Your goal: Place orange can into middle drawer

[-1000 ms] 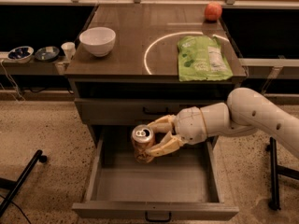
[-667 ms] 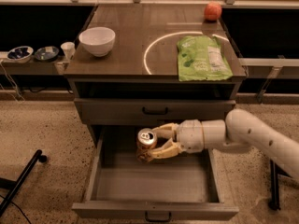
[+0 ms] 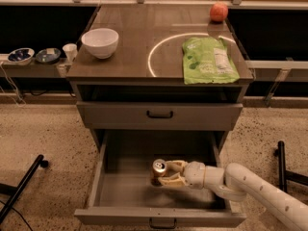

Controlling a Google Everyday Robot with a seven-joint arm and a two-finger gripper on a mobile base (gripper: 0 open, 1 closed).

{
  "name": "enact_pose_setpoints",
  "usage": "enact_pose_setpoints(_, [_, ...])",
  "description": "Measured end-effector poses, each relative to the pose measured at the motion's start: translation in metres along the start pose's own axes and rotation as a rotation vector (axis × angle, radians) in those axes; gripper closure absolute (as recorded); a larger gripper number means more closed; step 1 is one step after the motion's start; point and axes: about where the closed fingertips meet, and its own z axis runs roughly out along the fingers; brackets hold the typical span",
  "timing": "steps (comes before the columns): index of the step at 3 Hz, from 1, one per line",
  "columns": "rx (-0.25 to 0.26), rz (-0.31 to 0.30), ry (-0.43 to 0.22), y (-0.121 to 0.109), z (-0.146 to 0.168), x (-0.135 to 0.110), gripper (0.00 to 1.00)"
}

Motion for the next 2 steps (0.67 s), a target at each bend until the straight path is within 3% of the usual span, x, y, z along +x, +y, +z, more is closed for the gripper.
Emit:
enact_pose_setpoints(1, [-0.019, 0.035, 0.066, -0.0007, 0.0233, 0.0581, 1.0])
enact_pose_setpoints(2, [-0.026, 0.043, 0.073, 0.0009, 0.0281, 0.0668, 0.77])
